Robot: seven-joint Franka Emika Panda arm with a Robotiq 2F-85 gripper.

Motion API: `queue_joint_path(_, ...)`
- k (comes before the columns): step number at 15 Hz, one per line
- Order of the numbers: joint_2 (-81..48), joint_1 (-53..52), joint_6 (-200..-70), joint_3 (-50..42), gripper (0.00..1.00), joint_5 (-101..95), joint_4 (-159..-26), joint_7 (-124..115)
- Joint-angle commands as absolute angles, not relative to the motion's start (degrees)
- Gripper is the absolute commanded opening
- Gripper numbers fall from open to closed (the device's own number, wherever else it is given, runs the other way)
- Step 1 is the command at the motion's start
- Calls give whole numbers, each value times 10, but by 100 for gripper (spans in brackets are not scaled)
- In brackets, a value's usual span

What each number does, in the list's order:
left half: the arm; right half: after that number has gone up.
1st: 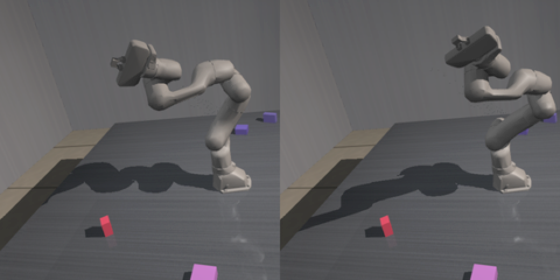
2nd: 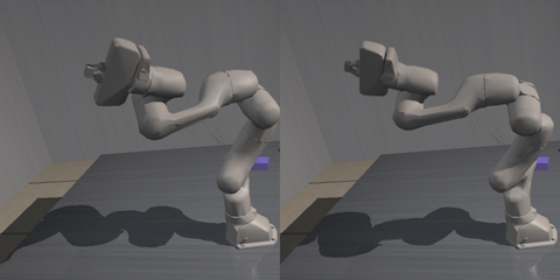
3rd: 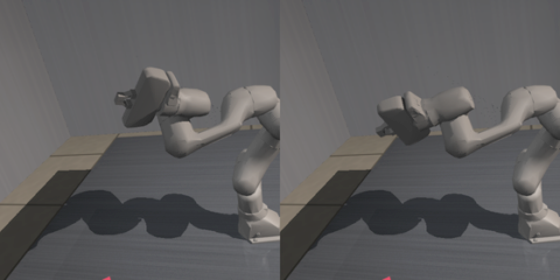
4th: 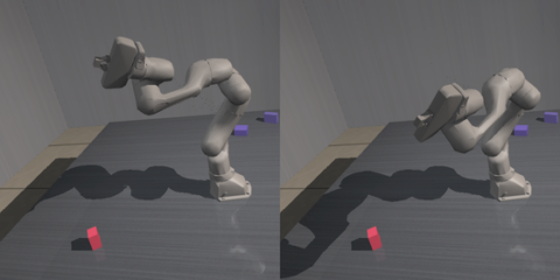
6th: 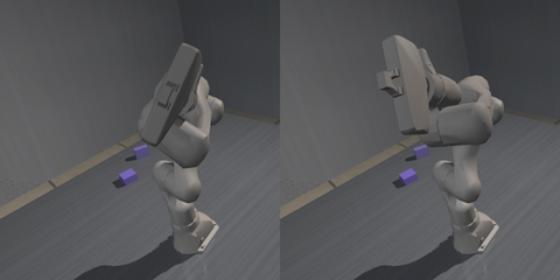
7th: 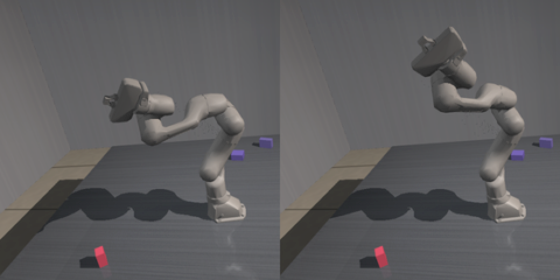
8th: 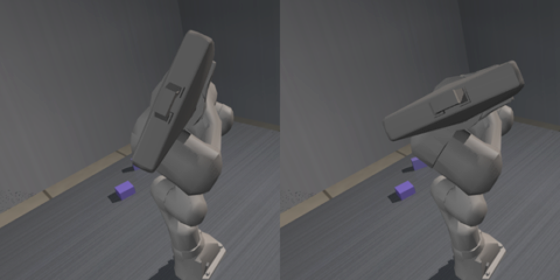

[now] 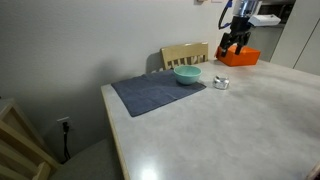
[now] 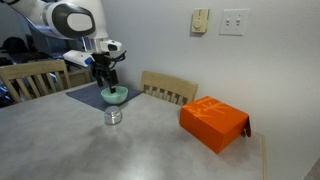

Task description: Remove the lid from the silver tin

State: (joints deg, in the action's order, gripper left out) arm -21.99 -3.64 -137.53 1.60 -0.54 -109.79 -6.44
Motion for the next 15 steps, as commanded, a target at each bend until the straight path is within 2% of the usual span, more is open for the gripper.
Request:
queue_joint_path(1, -248, -54, -1378, -2, 100, -32, -1089, -120)
queue_joint_path(15, -376, -35, -1341, 9, 100, -2, -985, -79)
